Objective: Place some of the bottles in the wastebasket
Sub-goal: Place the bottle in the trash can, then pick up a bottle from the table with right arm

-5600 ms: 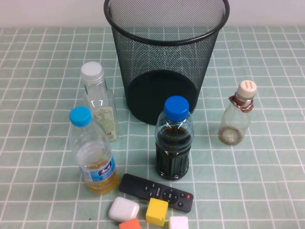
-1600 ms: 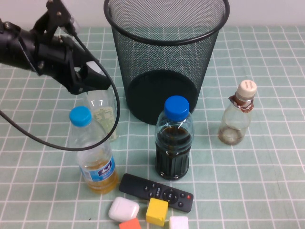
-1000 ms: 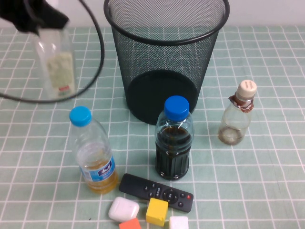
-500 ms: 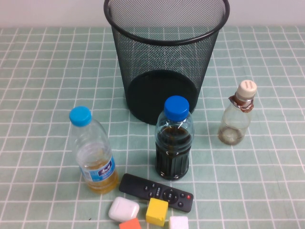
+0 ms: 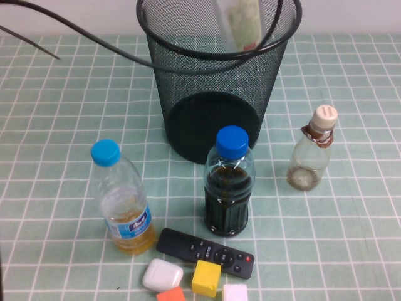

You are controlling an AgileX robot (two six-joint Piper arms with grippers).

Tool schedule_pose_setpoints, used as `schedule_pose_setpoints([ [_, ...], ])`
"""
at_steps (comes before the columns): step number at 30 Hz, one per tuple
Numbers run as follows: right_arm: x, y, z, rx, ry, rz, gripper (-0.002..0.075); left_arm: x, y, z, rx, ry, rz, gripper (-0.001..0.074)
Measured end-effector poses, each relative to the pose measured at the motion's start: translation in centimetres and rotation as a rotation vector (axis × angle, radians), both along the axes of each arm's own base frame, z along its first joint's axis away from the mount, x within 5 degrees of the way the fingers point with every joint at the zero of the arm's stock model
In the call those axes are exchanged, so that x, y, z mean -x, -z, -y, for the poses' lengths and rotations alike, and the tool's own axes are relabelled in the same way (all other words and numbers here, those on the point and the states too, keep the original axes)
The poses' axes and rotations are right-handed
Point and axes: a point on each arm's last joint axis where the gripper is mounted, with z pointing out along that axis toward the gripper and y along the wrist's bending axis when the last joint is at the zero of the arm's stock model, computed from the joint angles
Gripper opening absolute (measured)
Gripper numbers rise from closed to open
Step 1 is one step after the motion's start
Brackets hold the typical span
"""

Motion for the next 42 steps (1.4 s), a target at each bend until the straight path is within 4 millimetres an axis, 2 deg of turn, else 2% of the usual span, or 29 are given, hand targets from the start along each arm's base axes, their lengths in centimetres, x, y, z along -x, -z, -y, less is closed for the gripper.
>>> schedule_pose_setpoints([
  [6, 0.0, 0.0, 0.0, 0.0, 0.0, 0.0, -0.0008, -4.3, 6.7, 1.6, -0.067, -0.026, -0.111, 0.0345],
  [9, 0.0, 0.0, 0.0, 0.0, 0.0, 0.0, -0.0008, -5.6, 9.2, 2.0, -0.082, -0.039, -0.15, 0.0345],
  [15, 0.0, -0.1, 0.0, 0.005, 0.0, 0.006, -0.0008, -7.1, 12.1, 2.3, -0.101, -0.077, -0.213, 0.0345],
  [20, -0.2, -0.6, -0.3, -0.095, -0.005, 0.073, -0.0008, -7.2, 12.6, 2.4, -0.113, -0.073, -0.224, 0.0345],
  [22, -0.3, -1.2, -0.4, -0.191, -0.003, 0.142, -0.0008, -7.2, 12.6, 2.4, -0.113, -0.073, -0.224, 0.0353],
  [27, -0.4, -2.4, -0.4, -0.407, 0.022, 0.285, -0.0008, -7.2, 12.6, 2.4, -0.09, -0.087, -0.259, 0.049],
  [30, -0.4, -2.9, -0.2, -0.471, 0.039, 0.342, -0.0008, -7.0, 12.2, 2.5, -0.072, -0.086, -0.272, 0.0513],
  [33, -0.4, -3.1, -0.1, -0.538, 0.052, 0.369, -0.0008, -6.3, 10.2, 2.3, -0.044, -0.078, -0.264, 0.0505],
  [36, -0.3, -3.6, -0.4, -0.594, 0.033, 0.343, -0.0008, -5.0, 6.8, 1.9, 0.005, -0.076, -0.247, 0.0416],
  [39, 0.1, -6.1, -1.1, -0.606, -0.028, 0.296, -0.0008, -3.2, 3.2, 1.4, 0.034, -0.054, -0.197, 0.0239],
  [42, 0.0, -8.8, -1.8, -0.576, -0.085, 0.171, -0.0008, -1.4, 0.8, 0.6, -0.001, -0.033, -0.154, 0.0082],
])
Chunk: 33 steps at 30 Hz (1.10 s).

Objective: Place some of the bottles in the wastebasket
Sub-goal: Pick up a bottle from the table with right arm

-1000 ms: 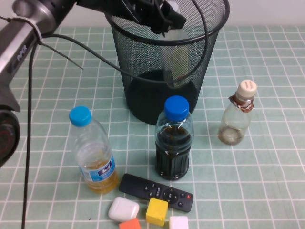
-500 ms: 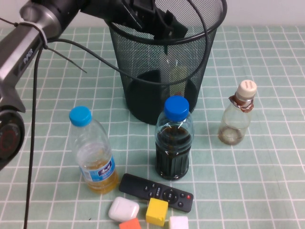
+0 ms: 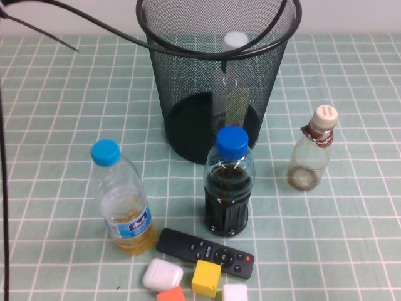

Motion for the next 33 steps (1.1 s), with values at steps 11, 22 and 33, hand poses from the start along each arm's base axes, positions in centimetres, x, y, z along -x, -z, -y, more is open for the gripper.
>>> schedule_pose_setpoints([
  [11, -5.2, -8.0, -0.4, 0.262, -0.177, -0.407, -0.0008, 8.3, -7.5, -5.2, -0.179, -0.157, 0.096, -0.0001],
  [22, -12.9, -9.8, -0.8, 0.358, -0.344, -0.531, -0.0006, 21.6, -10.4, -12.2, -0.191, -0.333, 0.196, -0.0002],
  [33, -15.0, -10.7, -6.8, 0.509, -0.581, -0.366, -0.0006, 32.6, 2.0, -17.3, -0.095, -0.444, 0.222, -0.0002],
])
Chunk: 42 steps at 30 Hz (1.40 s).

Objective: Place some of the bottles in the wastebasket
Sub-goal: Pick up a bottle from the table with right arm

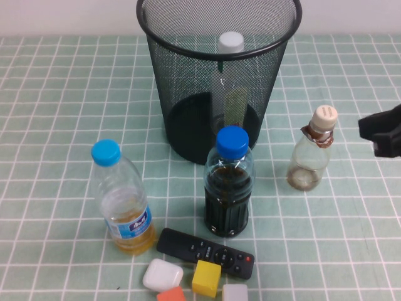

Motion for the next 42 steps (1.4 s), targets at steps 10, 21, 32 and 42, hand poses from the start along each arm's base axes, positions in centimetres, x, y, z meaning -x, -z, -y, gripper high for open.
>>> schedule_pose_setpoints([
  [10, -1.3, 1.6, -0.8, 0.034, 0.002, 0.028, -0.0006, 4.7, 11.1, -2.4, 0.178, -0.082, 0.129, -0.0003],
  [21, -4.8, 4.0, -1.5, 0.074, 0.032, 0.041, 0.0367, 2.9, 21.0, -1.8, 0.388, -0.142, 0.032, -0.0004],
  [32, -9.1, 8.3, -2.4, 0.106, 0.083, 0.03, 0.0508, 2.2, 23.8, -2.0, 0.343, -0.183, 0.041, -0.0004],
  [42, -11.1, 10.7, -2.7, 0.122, 0.115, 0.029, 0.0298, 2.2, 23.8, -2.0, 0.353, -0.183, 0.036, -0.0004],
])
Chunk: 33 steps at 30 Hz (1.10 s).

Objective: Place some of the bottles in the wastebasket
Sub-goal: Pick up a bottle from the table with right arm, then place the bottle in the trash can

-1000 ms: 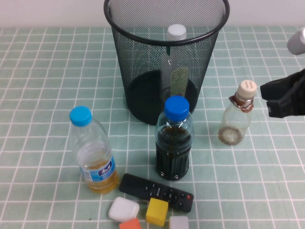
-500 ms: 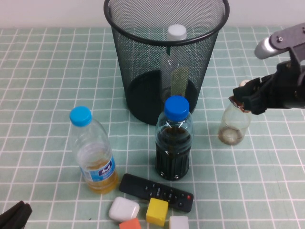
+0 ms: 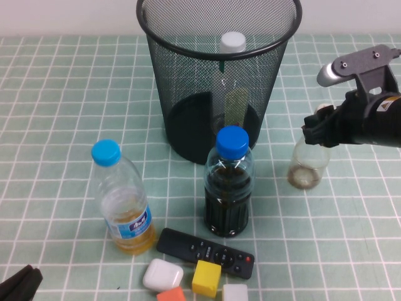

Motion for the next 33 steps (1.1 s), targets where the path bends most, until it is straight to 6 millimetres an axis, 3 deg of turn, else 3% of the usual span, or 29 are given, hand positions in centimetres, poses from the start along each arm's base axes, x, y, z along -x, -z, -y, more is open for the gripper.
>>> schedule_pose_setpoints([
  [5, 0.3, -1.4, -0.3, -0.004, -0.037, -0.083, 0.0298, 0.0, 0.0, 0.0, 0.002, 0.0, -0.001, -0.0004],
  [10, 0.4, -5.8, 0.4, 0.043, 0.047, -0.251, 0.0298, 0.0, 0.0, 0.0, 0.004, 0.0, -0.002, -0.0004],
  [16, 0.5, -14.4, 2.7, 0.165, 0.253, -0.199, 0.0298, 0.0, 0.0, 0.0, 0.004, 0.0, -0.002, -0.0004],
  [22, 1.5, -26.6, 3.4, 0.036, 0.288, 0.151, 0.0298, 0.0, 0.0, 0.0, 0.004, 0.0, -0.002, -0.0004],
  [25, 2.2, -30.6, 2.5, -0.04, 0.217, 0.304, 0.0298, 0.0, 0.0, 0.0, 0.004, 0.0, -0.002, -0.0004],
  [29, 2.1, -32.4, -0.5, -0.145, 0.049, 0.38, 0.0298, 0.0, 0.0, 0.0, 0.004, 0.0, -0.002, -0.0004],
  [33, -0.2, -30.2, -4.6, -0.206, -0.098, 0.308, 0.0298, 0.0, 0.0, 0.0, 0.004, 0.0, -0.002, -0.0004],
])
